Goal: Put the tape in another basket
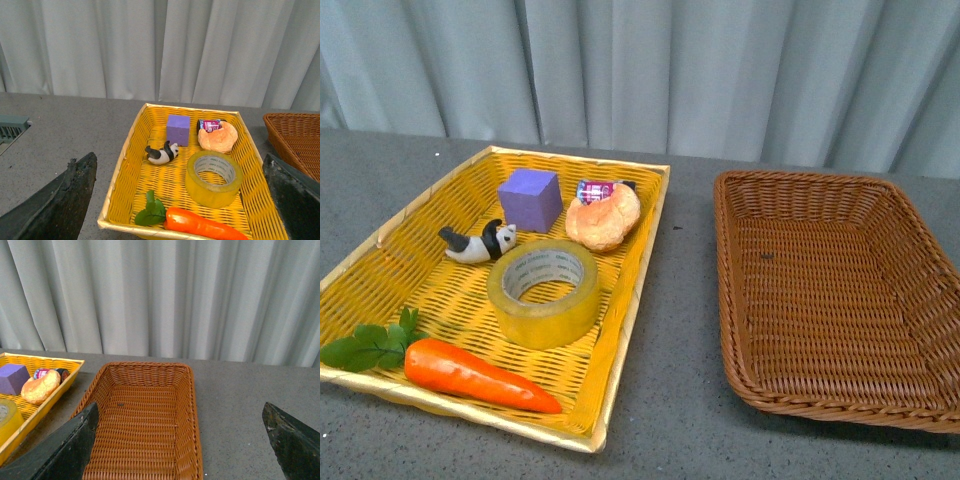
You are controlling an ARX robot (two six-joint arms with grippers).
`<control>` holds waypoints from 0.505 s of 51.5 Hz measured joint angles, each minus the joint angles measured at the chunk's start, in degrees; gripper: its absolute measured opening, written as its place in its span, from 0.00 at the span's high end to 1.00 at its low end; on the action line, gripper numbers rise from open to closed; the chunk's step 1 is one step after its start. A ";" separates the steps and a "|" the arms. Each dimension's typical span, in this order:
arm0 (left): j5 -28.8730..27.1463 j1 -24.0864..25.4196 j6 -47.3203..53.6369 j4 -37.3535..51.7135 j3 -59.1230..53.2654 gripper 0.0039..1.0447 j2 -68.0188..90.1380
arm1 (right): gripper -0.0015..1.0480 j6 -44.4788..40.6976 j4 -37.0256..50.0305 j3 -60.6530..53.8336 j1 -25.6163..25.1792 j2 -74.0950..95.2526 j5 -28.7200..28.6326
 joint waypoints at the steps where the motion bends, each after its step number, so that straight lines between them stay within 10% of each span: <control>1: 0.00 0.00 0.00 0.00 0.00 0.06 0.00 | 0.09 0.00 0.00 0.00 0.00 0.00 0.00; 26: 0.00 0.00 0.00 0.00 0.00 0.06 0.00 | 0.09 0.00 0.00 0.00 0.00 0.00 0.00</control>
